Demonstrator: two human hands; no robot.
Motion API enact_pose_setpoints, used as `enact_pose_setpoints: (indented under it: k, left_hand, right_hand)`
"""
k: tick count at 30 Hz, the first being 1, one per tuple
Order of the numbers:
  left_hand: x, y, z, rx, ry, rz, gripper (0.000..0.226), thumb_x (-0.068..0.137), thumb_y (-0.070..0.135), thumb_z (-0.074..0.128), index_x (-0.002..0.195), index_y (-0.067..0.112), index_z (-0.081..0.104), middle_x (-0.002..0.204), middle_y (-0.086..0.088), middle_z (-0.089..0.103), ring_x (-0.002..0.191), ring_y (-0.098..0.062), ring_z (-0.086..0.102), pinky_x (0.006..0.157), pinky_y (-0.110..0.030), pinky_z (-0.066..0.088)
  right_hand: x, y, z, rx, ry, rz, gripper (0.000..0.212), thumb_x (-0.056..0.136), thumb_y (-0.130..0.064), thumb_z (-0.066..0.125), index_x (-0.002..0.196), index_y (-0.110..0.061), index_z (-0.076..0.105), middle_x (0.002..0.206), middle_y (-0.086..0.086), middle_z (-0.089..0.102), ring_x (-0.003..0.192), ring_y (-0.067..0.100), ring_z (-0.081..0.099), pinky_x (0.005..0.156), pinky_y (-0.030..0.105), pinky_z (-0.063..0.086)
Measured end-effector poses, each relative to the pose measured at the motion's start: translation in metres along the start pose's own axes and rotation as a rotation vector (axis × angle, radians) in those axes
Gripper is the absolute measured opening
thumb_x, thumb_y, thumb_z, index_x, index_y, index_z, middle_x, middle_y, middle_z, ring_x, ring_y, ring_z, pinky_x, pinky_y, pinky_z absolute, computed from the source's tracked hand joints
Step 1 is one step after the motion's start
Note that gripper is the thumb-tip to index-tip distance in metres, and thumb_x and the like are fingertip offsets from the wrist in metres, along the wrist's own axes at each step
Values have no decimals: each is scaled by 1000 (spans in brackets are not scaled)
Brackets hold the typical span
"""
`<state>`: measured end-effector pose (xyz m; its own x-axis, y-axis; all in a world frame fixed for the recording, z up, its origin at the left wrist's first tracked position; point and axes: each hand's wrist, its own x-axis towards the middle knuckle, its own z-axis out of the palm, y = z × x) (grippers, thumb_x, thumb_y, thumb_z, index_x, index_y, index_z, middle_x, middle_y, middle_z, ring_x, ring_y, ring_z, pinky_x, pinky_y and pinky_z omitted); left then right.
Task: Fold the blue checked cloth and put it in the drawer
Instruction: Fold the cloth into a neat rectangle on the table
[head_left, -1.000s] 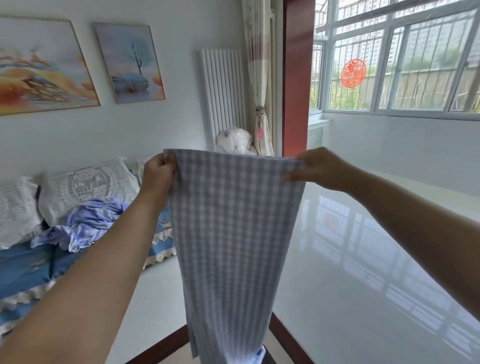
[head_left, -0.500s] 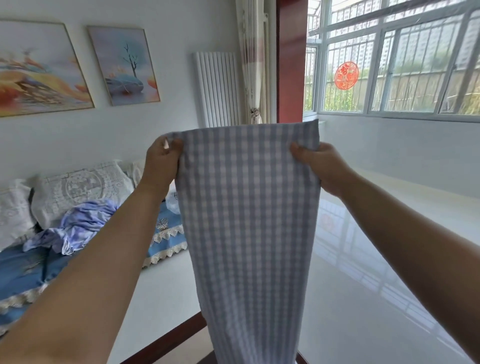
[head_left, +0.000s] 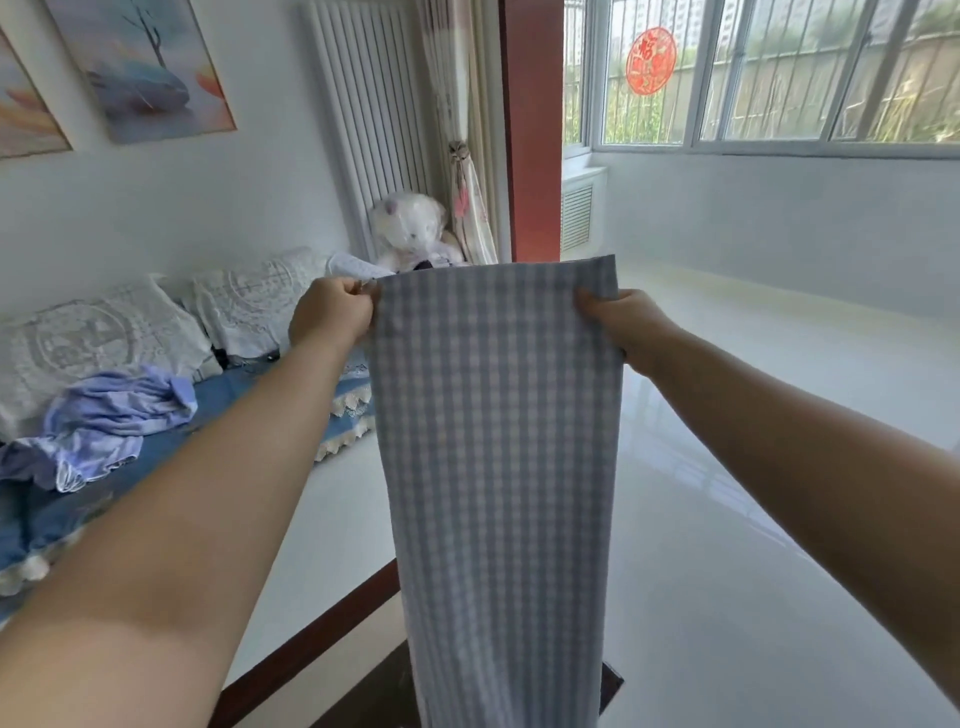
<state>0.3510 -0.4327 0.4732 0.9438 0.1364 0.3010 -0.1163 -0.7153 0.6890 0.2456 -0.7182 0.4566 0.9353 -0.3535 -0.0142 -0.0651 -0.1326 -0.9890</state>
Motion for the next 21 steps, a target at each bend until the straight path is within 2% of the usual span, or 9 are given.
enact_pose_setpoints:
  k: [2,4,6,8,10,12,14,18,21]
  left_hand:
    - [3,17,15,-152,-38,-45,36,90,34,58,58,17,53,60,-2,50,61,-22,47,55,-27,37]
    - [7,34,29,-549,-130,-199,23,94,18,54,72,18,60,59,-1,60,52,-20,53,48,-24,47]
    - [8,46,38,-856,-223,-292,23,97,5,44,89,16,63,67,-3,70,54,-19,64,59,-35,60]
    - [6,50,45,-1016,-278,-236,19,98,3,44,105,8,61,89,-9,70,70,-24,68,73,-38,60]
    - [5,49,50,-1154,-314,-152,21,97,9,52,116,3,58,101,-12,67,83,-25,69,80,-36,59]
    - [4,46,52,-1247,-312,-114,24,95,8,55,118,1,56,108,-14,66,94,-26,69,85,-35,57]
    - [3,43,51,-1288,-327,-86,22,94,3,54,115,1,58,110,-15,66,100,-25,68,86,-33,56]
    - [-10,11,52,-1225,-366,-171,19,94,0,48,89,12,62,94,-6,65,88,-13,68,79,-24,56]
    - [-8,-62,69,-1287,-328,-515,19,93,3,43,100,4,60,116,-17,58,102,-26,59,73,-34,59]
  right_hand:
    - [10,7,-7,8,94,-35,30,88,-38,64,95,-9,66,102,9,70,84,23,67,82,40,56]
    - [20,8,-14,5,199,-76,28,88,-41,62,88,-13,68,96,7,70,85,24,67,81,38,56]
    - [25,5,-20,-7,285,-127,32,87,-44,60,78,-14,68,82,2,67,77,20,64,75,34,53]
    - [27,-1,-25,-39,349,-201,39,88,-45,56,77,-8,66,72,-2,58,67,15,54,64,30,45]
    - [24,-8,-29,-98,395,-296,41,90,-44,52,65,-12,55,62,-5,47,58,11,41,57,28,34]
    - [16,-14,-31,-170,434,-393,44,92,-42,49,56,-21,36,53,-9,35,51,8,30,54,28,26]
    - [4,-14,-29,-233,461,-482,47,92,-41,48,54,-22,29,48,-9,31,48,6,26,52,28,24]
    - [-27,12,-9,-419,361,-556,49,92,-38,53,51,-19,33,48,-5,32,54,6,33,52,30,28]
    - [-51,55,28,-734,88,-492,50,91,-37,53,52,-17,31,46,0,31,54,16,36,52,34,27]
